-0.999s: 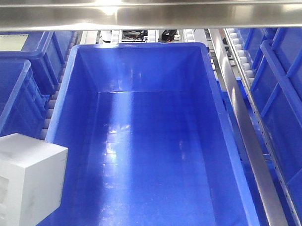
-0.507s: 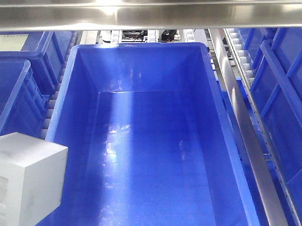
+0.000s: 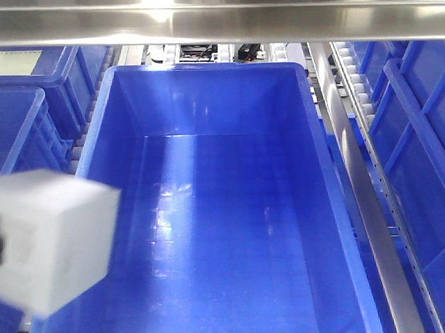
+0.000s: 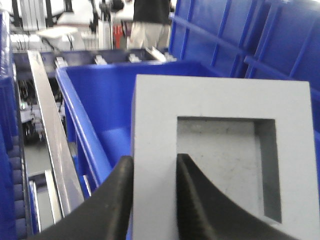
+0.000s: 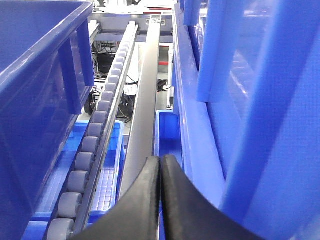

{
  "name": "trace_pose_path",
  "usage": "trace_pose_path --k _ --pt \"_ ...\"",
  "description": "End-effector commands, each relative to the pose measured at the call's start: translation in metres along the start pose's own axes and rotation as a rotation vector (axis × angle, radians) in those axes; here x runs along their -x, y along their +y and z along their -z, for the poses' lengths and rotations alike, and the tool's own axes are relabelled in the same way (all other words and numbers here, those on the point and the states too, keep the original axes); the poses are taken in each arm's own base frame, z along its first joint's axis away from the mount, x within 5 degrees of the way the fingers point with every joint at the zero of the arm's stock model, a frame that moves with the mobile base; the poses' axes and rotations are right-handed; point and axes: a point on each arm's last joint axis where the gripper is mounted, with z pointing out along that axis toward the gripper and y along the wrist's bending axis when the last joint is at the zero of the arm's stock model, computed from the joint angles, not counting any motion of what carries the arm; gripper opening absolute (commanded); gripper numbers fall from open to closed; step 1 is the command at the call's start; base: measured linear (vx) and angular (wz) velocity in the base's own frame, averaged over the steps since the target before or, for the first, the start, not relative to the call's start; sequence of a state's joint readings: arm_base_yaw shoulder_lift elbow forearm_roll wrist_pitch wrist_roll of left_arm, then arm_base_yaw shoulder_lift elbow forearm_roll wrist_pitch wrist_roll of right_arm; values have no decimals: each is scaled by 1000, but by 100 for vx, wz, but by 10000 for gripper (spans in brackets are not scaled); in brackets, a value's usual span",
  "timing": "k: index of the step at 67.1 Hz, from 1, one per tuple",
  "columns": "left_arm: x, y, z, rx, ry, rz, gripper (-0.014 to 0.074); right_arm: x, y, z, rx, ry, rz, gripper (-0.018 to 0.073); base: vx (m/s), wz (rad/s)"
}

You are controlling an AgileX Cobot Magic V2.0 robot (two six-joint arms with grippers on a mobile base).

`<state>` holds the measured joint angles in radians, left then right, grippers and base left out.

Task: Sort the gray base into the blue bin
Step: 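Lower the held gray block into the blue bin with the left gripper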

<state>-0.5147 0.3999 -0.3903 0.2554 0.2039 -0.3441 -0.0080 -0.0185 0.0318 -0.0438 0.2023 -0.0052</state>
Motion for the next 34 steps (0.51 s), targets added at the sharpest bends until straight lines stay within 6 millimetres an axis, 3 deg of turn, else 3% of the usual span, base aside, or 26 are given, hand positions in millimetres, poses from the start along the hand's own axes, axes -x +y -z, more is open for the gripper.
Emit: trace_pose_path --k 1,16,34 --pt "36 -9 -21 -54 -107 6 1 6 0 0 0 -78 15 -5 0 0" --pt "60 -16 -96 -52 19 1 3 6 0 0 0 -78 15 -5 0 0" --pt "47 -34 -188 -64 244 -19 3 6 0 0 0 -81 15 -5 0 0"
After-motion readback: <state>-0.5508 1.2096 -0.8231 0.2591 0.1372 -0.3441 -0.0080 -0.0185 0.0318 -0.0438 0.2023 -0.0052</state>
